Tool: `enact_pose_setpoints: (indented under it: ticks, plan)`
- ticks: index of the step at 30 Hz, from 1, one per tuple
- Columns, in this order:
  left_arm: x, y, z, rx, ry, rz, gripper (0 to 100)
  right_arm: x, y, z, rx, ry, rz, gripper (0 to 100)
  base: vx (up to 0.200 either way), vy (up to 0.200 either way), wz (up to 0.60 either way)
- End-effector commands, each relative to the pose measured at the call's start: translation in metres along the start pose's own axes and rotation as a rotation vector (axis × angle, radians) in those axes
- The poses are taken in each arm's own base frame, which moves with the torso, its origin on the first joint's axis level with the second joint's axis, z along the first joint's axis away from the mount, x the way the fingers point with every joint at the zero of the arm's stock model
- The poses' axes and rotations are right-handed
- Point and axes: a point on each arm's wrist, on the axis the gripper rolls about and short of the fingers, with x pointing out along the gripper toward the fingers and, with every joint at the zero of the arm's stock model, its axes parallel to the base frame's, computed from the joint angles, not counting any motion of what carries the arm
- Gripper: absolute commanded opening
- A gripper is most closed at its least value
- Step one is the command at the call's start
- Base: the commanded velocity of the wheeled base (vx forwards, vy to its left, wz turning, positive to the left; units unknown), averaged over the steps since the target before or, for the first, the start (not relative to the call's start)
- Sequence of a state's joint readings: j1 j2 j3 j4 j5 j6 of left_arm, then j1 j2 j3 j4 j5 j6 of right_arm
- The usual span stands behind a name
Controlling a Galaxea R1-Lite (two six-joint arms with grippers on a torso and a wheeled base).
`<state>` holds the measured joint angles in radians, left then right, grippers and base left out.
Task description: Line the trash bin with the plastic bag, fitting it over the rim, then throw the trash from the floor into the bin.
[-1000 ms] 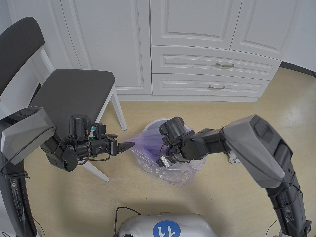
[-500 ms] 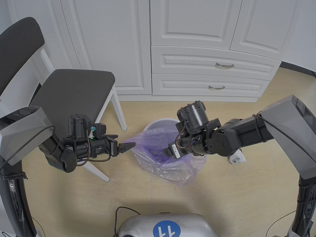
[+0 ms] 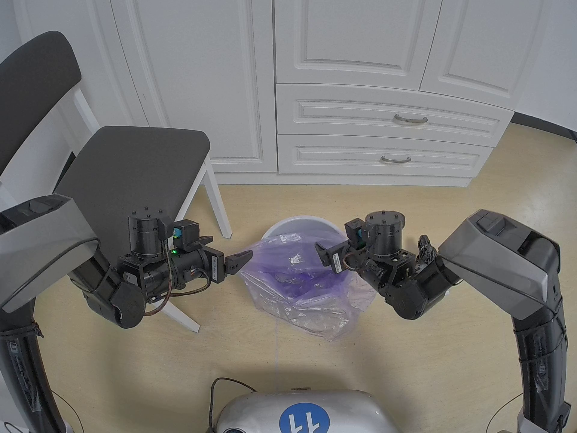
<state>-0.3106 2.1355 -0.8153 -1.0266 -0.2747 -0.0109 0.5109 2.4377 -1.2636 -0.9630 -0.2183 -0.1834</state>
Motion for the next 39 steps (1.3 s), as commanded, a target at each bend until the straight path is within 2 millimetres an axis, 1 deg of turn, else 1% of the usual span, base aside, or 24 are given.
enact_pose_setpoints:
  ticks: [1, 2, 4, 5, 6, 8, 10, 11, 12, 13, 14, 15, 17, 18, 20, 24, 25, 29, 33, 34, 37, 39]
  plan:
    - [-0.005, -0.008, 0.003, 0.014, -0.029, 0.032, 100, 0.010, -0.021, -0.053, -0.049, 0.115, 0.059, 100, 0.000, 0.000, 0.00]
    - [-0.004, -0.007, 0.003, 0.014, -0.029, 0.032, 100, 0.010, -0.021, -0.053, -0.048, 0.114, 0.063, 100, 0.000, 0.000, 0.00]
    - [-0.003, -0.006, 0.002, 0.013, -0.028, 0.035, 100, 0.002, -0.031, -0.040, -0.029, 0.075, 0.173, 100, 0.000, 0.000, 0.00]
    - [-0.003, -0.006, 0.002, 0.013, -0.028, 0.035, 100, 0.002, -0.031, -0.040, -0.029, 0.075, 0.173, 100, 0.000, 0.000, 0.00]
    - [-0.002, -0.005, 0.001, 0.012, -0.025, 0.036, 100, 0.000, -0.034, -0.033, -0.015, 0.047, 0.239, 100, 0.000, 0.000, 0.00]
    - [-0.002, -0.005, 0.001, 0.012, -0.025, 0.036, 100, -0.001, -0.034, -0.030, -0.002, 0.038, 0.266, 100, 0.000, 0.000, 0.00]
    - [-0.002, -0.004, 0.001, 0.016, -0.027, 0.039, 100, 0.005, -0.032, -0.038, 0.027, 0.049, 0.287, 100, 0.000, 0.000, 0.00]
    - [-0.002, -0.004, 0.001, 0.018, -0.027, 0.039, 100, 0.006, -0.032, -0.039, 0.028, 0.050, 0.287, 100, 0.000, 0.000, 0.00]
    - [-0.001, -0.003, -0.001, 0.030, -0.024, 0.041, 100, 0.016, -0.033, -0.050, 0.029, 0.069, 0.285, 100, 0.000, 0.000, 0.00]
    - [-0.001, -0.002, -0.001, 0.038, -0.022, 0.044, 100, 0.023, -0.032, -0.056, 0.031, 0.082, 0.284, 100, 0.000, 0.000, 0.00]
    - [-0.001, -0.002, -0.001, 0.038, -0.022, 0.044, 100, 0.023, -0.032, -0.056, 0.031, 0.082, 0.284, 100, 0.000, 0.000, 0.00]
    - [0.000, -0.002, -0.003, 0.051, -0.022, 0.044, 100, 0.038, -0.032, -0.065, 0.039, 0.107, 0.281, 100, 0.000, 0.000, 0.00]
    - [0.000, -0.002, -0.003, 0.052, -0.020, 0.044, 100, 0.042, -0.035, -0.067, 0.041, 0.111, 0.276, 100, 0.000, 0.000, 0.00]
    - [0.000, -0.001, -0.003, 0.052, -0.022, 0.046, 100, 0.051, -0.038, -0.072, 0.053, 0.110, 0.268, 100, 0.000, 0.000, 0.00]
    - [0.000, -0.002, -0.003, 0.052, -0.020, 0.046, 100, 0.055, -0.039, -0.074, 0.080, 0.099, 0.269, 100, 0.000, 0.000, 0.00]
    - [0.000, -0.001, -0.004, 0.056, -0.019, 0.046, 100, 0.057, -0.039, -0.071, 0.127, 0.083, 0.274, 100, 0.000, 0.000, 0.00]
    - [0.001, -0.001, -0.005, 0.057, -0.016, 0.046, 100, 0.056, -0.039, -0.070, 0.128, 0.076, 0.277, 0, 0.000, 0.000, 0.00]
    - [0.002, -0.001, -0.006, 0.059, -0.017, 0.046, 100, 0.055, -0.039, -0.068, 0.128, 0.051, 0.278, 0, 0.000, 0.000, 0.00]
    - [0.003, -0.001, -0.007, 0.061, -0.025, 0.045, 100, 0.055, -0.038, -0.055, 0.142, -0.018, 0.274, 0, 0.000, 0.000, 0.00]
    - [0.003, -0.001, -0.007, 0.061, -0.025, 0.045, 100, 0.055, -0.038, -0.055, 0.142, -0.018, 0.274, 0, 0.000, 0.000, 0.00]
    - [0.003, -0.001, -0.008, 0.061, -0.023, 0.045, 100, 0.062, -0.025, -0.036, 0.247, -0.109, 0.270, 0, 0.000, 0.000, 0.00]
    - [0.004, -0.002, -0.009, 0.061, -0.022, 0.043, 100, 0.069, -0.021, -0.027, 0.307, -0.145, 0.228, 0, 0.000, 0.000, 0.00]
